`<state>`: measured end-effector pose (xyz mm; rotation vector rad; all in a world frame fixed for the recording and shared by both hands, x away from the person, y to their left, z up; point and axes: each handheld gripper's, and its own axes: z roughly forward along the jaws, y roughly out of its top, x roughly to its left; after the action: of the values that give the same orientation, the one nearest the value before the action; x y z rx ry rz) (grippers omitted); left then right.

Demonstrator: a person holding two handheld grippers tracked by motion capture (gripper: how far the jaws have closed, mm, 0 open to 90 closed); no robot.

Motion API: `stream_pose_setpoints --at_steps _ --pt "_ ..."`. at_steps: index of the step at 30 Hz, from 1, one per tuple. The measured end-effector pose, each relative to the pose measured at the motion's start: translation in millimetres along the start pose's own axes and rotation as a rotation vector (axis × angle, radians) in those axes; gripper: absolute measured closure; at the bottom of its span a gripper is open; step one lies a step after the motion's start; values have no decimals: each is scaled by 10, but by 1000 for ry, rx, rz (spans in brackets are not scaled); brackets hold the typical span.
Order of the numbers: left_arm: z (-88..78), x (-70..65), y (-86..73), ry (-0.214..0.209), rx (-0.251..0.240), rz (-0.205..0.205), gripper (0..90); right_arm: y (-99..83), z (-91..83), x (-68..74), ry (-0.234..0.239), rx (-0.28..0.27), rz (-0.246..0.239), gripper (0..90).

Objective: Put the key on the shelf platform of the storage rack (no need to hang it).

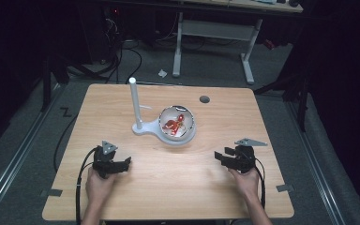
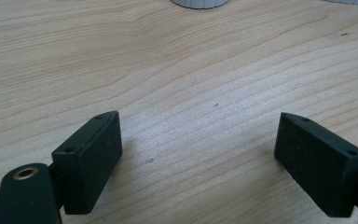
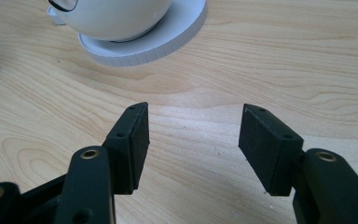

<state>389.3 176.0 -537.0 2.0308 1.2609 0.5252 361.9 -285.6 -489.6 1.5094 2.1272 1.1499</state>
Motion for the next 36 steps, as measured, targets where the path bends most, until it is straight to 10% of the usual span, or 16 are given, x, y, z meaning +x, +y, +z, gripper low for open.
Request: stream_pose_setpoints --at_steps 36 --pt "-2 -3 -2 2 -1 -1 154 -262 303 -48 -150 32 -74 416"
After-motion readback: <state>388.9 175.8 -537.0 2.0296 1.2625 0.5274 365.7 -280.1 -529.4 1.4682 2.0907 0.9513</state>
